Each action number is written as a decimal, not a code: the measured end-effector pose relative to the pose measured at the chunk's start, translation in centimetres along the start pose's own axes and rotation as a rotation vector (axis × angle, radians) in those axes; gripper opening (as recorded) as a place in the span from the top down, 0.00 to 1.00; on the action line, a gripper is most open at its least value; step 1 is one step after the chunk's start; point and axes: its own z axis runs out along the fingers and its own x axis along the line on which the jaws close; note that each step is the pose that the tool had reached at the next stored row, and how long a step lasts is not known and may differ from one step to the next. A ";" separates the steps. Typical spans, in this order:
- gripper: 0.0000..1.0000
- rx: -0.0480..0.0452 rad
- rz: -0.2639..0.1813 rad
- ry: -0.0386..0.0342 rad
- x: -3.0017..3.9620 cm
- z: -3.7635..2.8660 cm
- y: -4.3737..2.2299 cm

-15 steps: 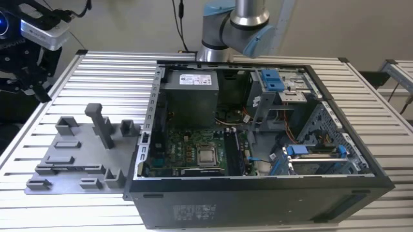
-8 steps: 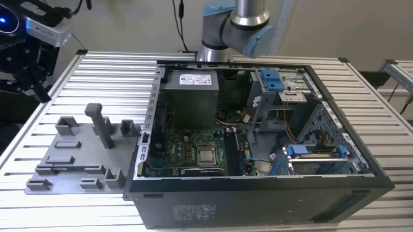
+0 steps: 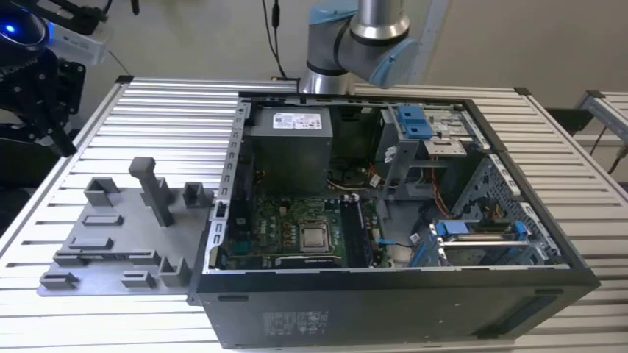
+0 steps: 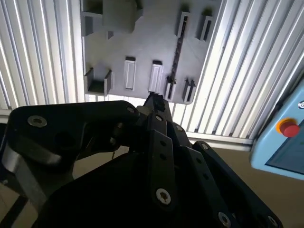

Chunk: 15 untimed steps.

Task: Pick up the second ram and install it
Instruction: 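Pick up the second ram and move it above second insertion slot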

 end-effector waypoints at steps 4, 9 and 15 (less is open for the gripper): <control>0.89 -0.0004 -0.072 0.0026 0.00 0.01 -0.01; 0.89 0.0039 -0.158 0.0038 0.00 0.07 -0.01; 0.89 0.0029 -0.225 0.0062 0.04 0.47 -0.07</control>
